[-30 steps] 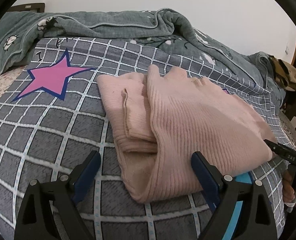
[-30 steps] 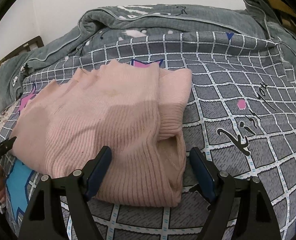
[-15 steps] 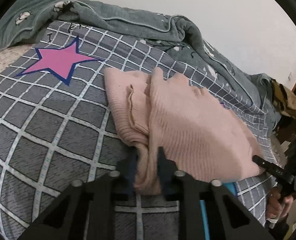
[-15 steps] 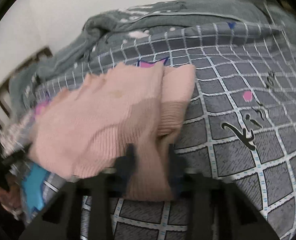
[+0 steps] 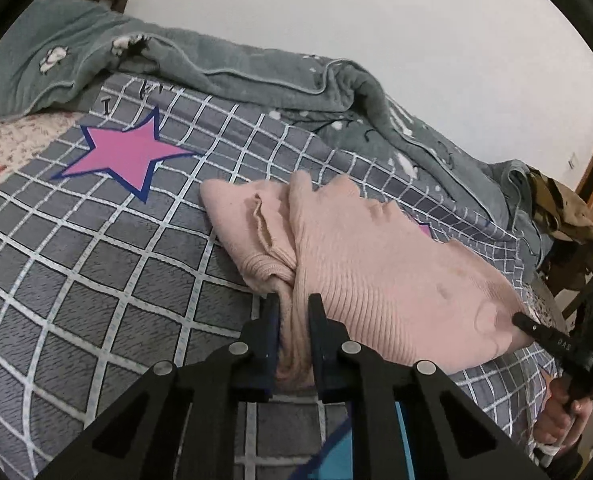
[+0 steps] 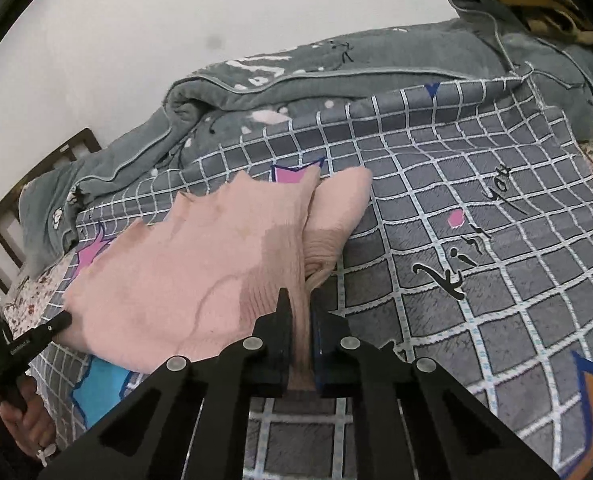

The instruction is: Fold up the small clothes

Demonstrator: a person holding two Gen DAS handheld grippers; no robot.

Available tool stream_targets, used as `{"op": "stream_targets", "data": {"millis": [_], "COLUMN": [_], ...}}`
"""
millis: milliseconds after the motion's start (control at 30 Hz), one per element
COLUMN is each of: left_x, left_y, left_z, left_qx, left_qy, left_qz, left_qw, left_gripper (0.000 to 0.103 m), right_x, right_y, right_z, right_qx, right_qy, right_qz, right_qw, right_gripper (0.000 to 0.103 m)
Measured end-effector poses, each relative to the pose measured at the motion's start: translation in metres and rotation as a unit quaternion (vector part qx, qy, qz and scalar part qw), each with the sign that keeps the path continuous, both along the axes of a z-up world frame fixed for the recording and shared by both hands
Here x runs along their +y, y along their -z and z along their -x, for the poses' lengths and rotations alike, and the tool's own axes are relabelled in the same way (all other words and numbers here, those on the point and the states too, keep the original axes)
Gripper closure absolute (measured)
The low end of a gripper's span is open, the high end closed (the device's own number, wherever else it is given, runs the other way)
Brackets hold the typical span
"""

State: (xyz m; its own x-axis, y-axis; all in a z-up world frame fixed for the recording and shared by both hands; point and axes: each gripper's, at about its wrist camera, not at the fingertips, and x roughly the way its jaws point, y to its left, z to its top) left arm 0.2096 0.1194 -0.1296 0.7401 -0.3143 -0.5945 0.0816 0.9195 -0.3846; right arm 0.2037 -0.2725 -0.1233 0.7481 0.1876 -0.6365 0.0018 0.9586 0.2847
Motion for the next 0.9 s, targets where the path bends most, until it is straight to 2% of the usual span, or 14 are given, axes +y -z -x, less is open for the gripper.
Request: {"op": "stream_targets", "data": {"millis": [333,533,700,900], "left_x": [-0.002,-0.003,-0.009,-0.011], "left_y": [0.001,0.004,-0.001,0.005], "left_z": [0.050,0.082,0.112,0.119], "left_qx": [-0.002,0.000,-0.008,0.003], "left_qy": [0.014,0.018,0.029,0.024], "left_qz": [-0.003,0.000,-0.016,-0.029], "left_qw": [0.9999,0.9998,0.9994,0.9993], "left_gripper": [0.090,0.090,0.090,0.089], "right_x": [0.001,-0.007,-0.014,-0.015], "right_y": [-0.012,-0.013,-0.012,-0.002], "right_z": [0.044,0.082,0.113,0.130], "right_qx": [0.000,0.001,0.003,0.009], "right_qy": [0.013,0.009,0.000,-0.001], "right_qz": [0.025,0.018,0.016,0.029], "right_qw": [1.000,1.000,1.000,1.000], "right_gripper": [0.095,0.095,0.095,0.095]}}
